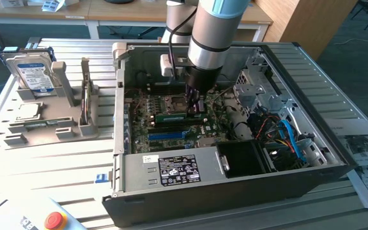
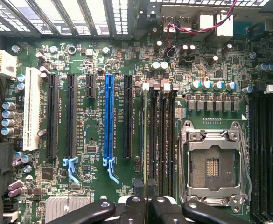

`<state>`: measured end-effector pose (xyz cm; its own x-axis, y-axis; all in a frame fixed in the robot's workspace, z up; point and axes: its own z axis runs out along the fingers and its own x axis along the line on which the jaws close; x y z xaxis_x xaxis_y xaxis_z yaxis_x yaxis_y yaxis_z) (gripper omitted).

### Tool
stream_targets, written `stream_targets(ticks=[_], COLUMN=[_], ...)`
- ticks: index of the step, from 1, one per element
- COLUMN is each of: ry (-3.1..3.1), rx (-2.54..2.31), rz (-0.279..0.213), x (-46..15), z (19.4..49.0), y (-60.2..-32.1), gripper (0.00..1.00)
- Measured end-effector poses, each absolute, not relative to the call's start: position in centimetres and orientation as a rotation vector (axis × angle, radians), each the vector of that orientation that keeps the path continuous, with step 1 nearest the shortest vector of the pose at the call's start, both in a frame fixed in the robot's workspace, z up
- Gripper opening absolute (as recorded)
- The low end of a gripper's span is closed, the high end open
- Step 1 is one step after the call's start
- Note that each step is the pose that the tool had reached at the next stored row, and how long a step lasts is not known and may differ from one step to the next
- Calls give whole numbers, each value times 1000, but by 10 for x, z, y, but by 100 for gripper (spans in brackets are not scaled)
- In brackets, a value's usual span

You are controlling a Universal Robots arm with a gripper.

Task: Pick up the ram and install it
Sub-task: 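Insert the ram into the slot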

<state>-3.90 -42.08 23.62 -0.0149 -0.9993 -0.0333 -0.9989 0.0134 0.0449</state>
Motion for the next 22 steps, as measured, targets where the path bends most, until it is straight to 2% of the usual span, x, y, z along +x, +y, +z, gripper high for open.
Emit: stream_targets(ticks=[22], ry=[-2222], rx=[2199], rz=[-97], x=[-37], z=[233], y=[-421], gripper=[12])
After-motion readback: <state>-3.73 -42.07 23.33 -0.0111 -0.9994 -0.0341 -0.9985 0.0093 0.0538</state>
